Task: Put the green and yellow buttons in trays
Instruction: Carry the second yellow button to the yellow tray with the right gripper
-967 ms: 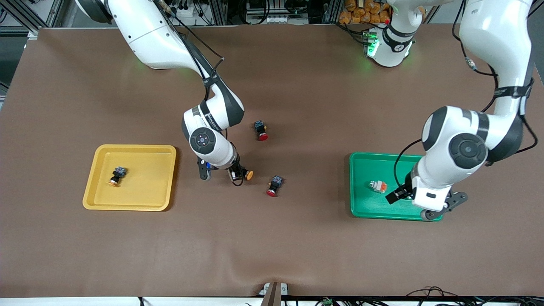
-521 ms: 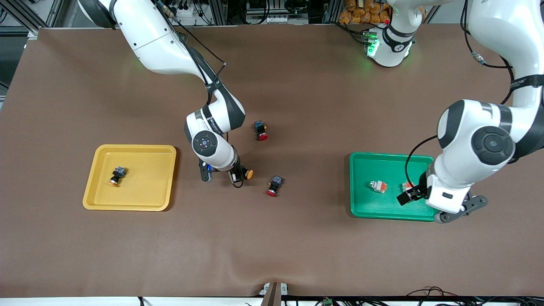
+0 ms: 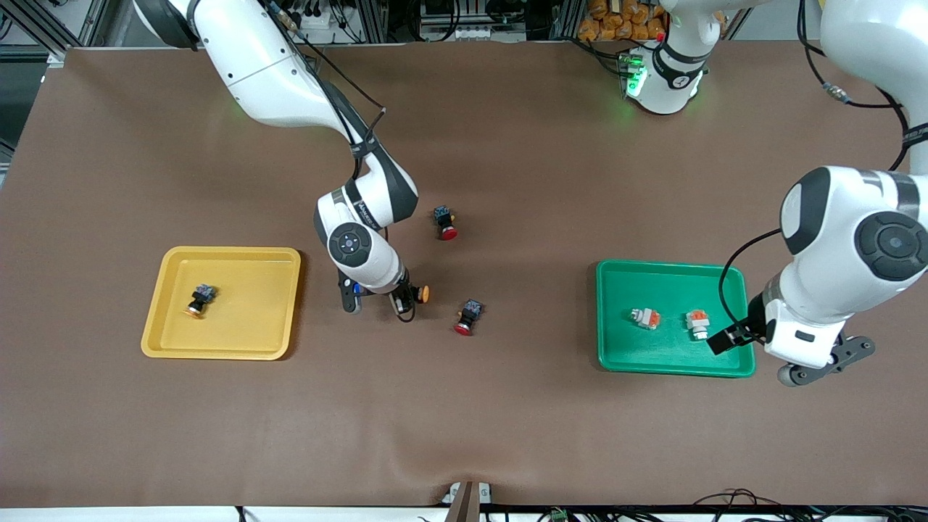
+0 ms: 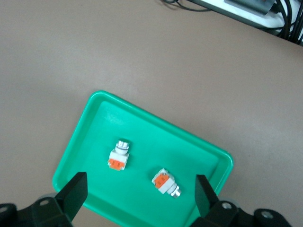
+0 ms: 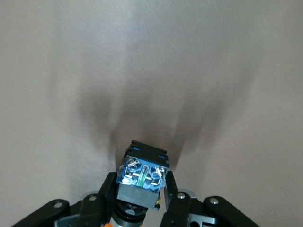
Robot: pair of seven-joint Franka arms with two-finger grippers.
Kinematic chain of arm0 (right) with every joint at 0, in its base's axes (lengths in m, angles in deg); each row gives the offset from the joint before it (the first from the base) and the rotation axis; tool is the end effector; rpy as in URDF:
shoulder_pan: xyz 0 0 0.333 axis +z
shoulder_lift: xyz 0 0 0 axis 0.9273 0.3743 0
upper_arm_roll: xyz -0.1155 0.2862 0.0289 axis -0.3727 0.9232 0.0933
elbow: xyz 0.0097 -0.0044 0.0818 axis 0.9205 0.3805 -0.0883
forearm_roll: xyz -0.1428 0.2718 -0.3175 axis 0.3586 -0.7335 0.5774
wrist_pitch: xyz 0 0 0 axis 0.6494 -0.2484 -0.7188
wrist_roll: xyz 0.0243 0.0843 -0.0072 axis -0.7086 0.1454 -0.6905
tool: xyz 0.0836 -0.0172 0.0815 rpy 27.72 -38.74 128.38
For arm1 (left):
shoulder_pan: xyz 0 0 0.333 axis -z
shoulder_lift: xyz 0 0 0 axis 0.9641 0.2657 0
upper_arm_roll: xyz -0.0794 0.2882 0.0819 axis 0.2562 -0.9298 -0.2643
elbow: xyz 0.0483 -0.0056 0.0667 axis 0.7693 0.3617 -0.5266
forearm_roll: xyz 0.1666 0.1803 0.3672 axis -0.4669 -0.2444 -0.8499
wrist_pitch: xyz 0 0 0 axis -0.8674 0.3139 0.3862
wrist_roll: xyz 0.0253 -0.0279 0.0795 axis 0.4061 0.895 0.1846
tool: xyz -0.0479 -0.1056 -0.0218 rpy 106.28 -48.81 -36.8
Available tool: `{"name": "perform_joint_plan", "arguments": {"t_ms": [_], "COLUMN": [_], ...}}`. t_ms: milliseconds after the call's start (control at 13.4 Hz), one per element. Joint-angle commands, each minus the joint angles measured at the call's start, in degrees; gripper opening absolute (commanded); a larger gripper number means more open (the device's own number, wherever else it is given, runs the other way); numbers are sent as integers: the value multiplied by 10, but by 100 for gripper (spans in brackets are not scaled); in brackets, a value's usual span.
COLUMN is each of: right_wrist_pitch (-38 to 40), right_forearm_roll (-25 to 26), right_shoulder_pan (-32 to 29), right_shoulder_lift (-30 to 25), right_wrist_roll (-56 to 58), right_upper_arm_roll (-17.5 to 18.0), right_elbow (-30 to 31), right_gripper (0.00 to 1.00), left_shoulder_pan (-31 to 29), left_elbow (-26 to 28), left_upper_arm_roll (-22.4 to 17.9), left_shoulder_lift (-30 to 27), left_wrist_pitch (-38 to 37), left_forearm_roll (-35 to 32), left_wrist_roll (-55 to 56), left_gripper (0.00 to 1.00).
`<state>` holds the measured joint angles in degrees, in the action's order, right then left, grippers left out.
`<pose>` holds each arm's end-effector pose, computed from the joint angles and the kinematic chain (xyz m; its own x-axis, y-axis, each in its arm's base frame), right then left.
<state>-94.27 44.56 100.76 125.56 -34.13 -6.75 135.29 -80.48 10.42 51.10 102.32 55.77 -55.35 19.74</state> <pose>0.6102 0.3744 0.1437 0.2257 -0.9680 -0.1096 -0.9723 -0.2308 0.0364 0.7409 -0.1016 0.4089 0.9226 0.3687 0.1139 0.3749 -0.9263 -0.0380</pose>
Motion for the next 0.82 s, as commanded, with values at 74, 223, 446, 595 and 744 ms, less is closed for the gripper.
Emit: {"name": "perform_joint_plan", "arguments": {"t_ms": [74,223,446,595,744], "right_wrist_pitch": [87,146,202,205,203], "right_forearm_roll": [9,9,19,22,33], "right_shoulder_pan": [-54,-86,-159,-195,-234], "right_shoulder_lift": [-49,-66,-82,-82,-79], "right_wrist_roll": [93,155,274,349,412], "right_upper_arm_roll": [-5,-6,-7,-7,-7], "right_elbow": [-4,-4,-3,1,1], "right_gripper": [2,2,3,4,6], "left_shoulder_pan": [-1,-1,-2,-2,-15], "left_elbow": [2,1,-9,-9,-9], "left_upper_arm_roll": [7,7,3,-1,1], "left_shoulder_lift": [-35,-46,-49,-51,-51], "left_wrist_pitch": [-56,-66,-76,-79,-79], "left_forearm_roll": [0,17,31,31,30], "left_wrist_roll": [-38,-38,-52,-74,-95], "left_gripper": [100,100,100,100,100]}}
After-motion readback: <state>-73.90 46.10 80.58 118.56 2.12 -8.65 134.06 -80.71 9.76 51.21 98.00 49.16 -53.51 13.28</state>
